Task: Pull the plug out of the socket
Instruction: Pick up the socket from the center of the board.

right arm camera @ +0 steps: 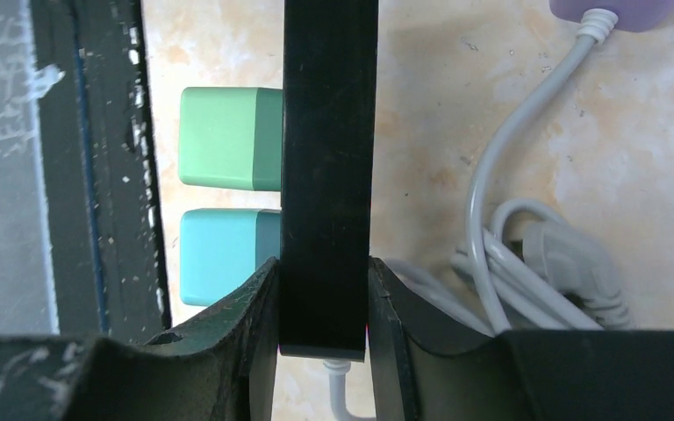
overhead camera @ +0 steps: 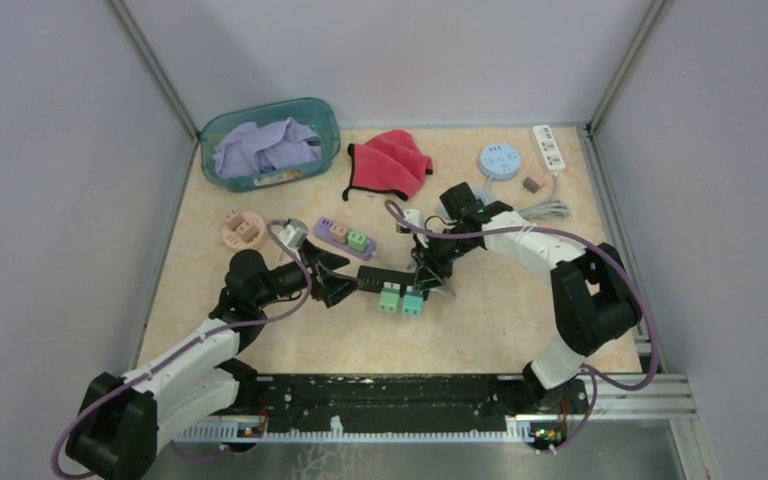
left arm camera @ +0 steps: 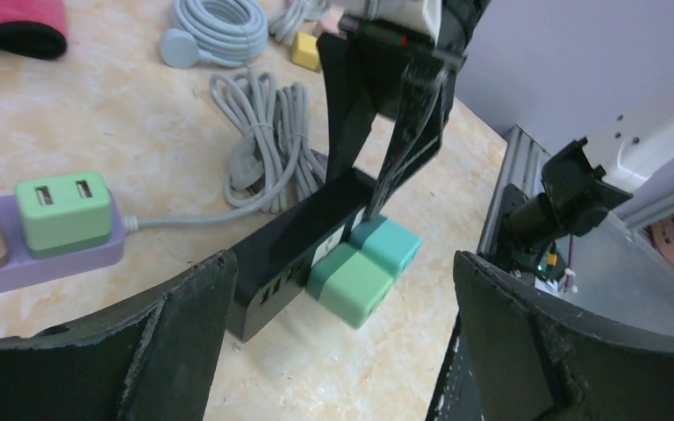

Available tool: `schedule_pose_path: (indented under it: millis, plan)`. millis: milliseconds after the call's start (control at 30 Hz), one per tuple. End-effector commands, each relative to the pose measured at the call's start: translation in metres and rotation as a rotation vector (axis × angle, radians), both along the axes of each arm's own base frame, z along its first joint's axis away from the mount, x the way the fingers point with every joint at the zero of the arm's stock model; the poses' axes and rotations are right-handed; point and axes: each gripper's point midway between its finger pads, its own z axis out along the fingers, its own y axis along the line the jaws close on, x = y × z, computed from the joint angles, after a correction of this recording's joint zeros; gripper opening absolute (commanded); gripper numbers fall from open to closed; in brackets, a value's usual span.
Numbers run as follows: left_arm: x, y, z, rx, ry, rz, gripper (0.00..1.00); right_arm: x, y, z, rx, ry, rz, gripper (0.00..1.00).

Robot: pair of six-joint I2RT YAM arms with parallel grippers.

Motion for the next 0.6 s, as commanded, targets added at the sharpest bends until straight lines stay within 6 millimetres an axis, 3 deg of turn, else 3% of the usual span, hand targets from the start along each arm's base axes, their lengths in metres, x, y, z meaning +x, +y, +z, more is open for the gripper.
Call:
schedule_pose_path:
  millis: [0,167,567]
  plan:
    - [-0.017,-0.013,0.005,-0.053,-0.031,-0.151,0.98,0.001,-0.003,0.063,0.209,-0.071,0.086,0.00]
    - [-0.018,-0.018,-0.005,-0.060,-0.040,-0.195,0.98,0.000,-0.017,0.078,0.272,-0.069,0.098,0.00]
    - [-0.019,-0.022,-0.010,-0.041,-0.315,-0.219,0.99,-0.025,-0.023,0.086,0.328,-0.111,0.231,0.00]
